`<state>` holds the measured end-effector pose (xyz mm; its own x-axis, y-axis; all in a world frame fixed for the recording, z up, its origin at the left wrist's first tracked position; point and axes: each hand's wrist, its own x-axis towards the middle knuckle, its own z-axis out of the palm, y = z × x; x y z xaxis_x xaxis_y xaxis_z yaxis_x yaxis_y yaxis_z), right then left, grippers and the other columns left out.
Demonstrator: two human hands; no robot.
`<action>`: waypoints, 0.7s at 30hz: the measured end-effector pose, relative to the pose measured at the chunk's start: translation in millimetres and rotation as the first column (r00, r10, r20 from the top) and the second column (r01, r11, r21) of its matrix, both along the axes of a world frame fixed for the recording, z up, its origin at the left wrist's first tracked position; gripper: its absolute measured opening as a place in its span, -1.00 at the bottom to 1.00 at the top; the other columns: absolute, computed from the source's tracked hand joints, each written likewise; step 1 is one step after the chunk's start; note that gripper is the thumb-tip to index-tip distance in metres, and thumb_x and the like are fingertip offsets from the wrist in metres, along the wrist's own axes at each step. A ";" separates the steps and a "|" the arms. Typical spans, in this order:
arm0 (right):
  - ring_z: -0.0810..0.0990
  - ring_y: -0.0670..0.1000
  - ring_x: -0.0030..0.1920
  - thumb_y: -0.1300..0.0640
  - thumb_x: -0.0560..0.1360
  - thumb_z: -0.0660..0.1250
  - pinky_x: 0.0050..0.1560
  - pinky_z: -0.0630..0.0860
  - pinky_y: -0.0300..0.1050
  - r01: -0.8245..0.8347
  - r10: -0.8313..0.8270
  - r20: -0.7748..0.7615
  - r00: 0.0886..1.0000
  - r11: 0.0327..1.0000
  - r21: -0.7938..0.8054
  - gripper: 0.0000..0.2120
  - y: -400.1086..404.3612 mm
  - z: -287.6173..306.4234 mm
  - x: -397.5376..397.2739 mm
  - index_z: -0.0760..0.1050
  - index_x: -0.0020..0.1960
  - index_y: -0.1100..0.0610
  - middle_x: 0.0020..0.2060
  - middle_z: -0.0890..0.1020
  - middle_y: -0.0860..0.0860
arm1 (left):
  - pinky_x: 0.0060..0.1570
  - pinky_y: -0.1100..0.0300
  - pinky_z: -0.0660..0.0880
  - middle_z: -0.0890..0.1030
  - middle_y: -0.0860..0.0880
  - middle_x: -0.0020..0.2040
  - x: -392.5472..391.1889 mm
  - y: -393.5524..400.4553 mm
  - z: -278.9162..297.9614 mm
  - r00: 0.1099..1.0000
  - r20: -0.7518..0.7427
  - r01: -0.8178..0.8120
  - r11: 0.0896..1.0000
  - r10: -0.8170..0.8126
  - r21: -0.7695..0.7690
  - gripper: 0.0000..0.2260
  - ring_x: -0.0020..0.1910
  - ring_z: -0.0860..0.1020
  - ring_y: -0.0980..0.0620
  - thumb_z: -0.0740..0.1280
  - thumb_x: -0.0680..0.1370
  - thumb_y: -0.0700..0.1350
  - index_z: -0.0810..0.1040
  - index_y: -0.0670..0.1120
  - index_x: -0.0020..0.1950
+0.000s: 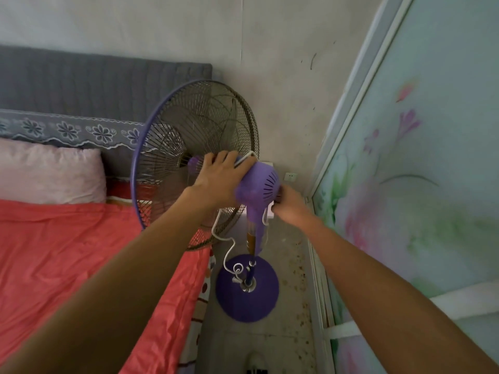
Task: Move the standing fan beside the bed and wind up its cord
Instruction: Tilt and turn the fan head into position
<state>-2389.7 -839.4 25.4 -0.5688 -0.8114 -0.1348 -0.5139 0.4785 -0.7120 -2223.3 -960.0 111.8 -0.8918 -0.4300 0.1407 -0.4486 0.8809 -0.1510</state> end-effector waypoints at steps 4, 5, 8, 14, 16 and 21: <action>0.57 -0.05 0.16 0.32 0.56 0.22 0.17 0.54 -0.12 0.107 -0.096 0.048 0.994 0.940 -0.325 -0.63 16.4 34.0 15.8 0.46 0.34 0.12 0.19 0.60 -0.01 | 0.22 -0.22 0.32 0.52 -0.17 0.29 29.0 5.8 31.3 0.955 -0.296 0.032 0.999 -0.021 0.034 -0.49 0.28 0.48 -0.24 0.45 0.37 -0.09 0.52 -0.03 0.33; 0.56 -0.08 0.15 0.24 0.58 0.22 0.18 0.54 -0.13 0.099 -0.088 0.047 0.995 0.924 -0.370 -0.66 17.4 41.2 22.0 0.45 0.35 0.10 0.20 0.59 -0.01 | 0.19 -0.21 0.32 0.56 -0.17 0.24 39.1 4.0 36.3 0.899 -0.437 -0.009 1.000 -0.003 -0.026 -0.59 0.25 0.51 -0.23 0.41 0.37 -0.14 0.59 -0.06 0.23; 0.60 -0.03 0.15 0.01 0.54 0.35 0.17 0.56 -0.08 0.065 -0.036 0.078 0.996 0.911 -0.407 -0.58 20.1 53.3 36.5 0.43 0.37 0.07 0.18 0.59 -0.02 | 0.25 -0.18 0.26 0.44 -0.19 0.39 70.3 -7.3 45.4 0.740 -0.639 -0.283 0.959 0.210 -0.012 -0.48 0.37 0.39 -0.25 0.37 0.36 -0.06 0.48 -0.01 0.33; 0.49 0.05 0.27 -0.09 0.32 0.59 0.29 0.47 0.00 0.126 -0.137 0.006 0.991 0.894 -0.430 -0.22 19.0 42.7 65.1 0.35 0.40 0.15 0.29 0.50 0.07 | 0.26 -0.28 0.39 0.36 -0.35 0.39 95.7 -20.5 40.8 0.635 -0.519 -0.344 0.812 0.571 0.472 -0.09 0.32 0.40 -0.40 0.46 0.41 0.22 0.06 -0.01 0.60; 0.47 0.06 0.32 -0.04 0.35 0.58 0.34 0.42 -0.02 0.142 -0.156 0.007 0.988 0.882 -0.449 -0.21 16.6 39.0 69.8 0.32 0.45 0.17 0.33 0.49 0.08 | 0.22 -0.28 0.42 0.38 -0.35 0.35 99.9 -13.0 41.4 0.633 -0.541 -0.337 0.827 0.553 0.450 -0.09 0.29 0.42 -0.40 0.47 0.40 0.23 0.08 -0.02 0.59; 0.40 0.08 0.41 0.11 0.42 0.53 0.41 0.37 0.01 0.123 -0.089 0.129 0.988 0.948 -0.292 -0.20 8.0 59.0 38.0 0.21 0.55 0.09 0.45 0.40 0.05 | 0.08 -0.33 0.44 0.36 -0.36 0.34 98.9 27.7 35.5 0.573 -0.549 -0.468 0.793 0.609 0.391 -0.09 0.25 0.40 -0.41 0.42 0.38 0.30 0.07 0.01 0.57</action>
<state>-2351.7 -831.3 84.4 -0.6489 -0.7600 0.0360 -0.3798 0.2825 -0.8809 -2124.5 -932.4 147.3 -0.2146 -0.8791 0.4256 -0.7710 0.4200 0.4788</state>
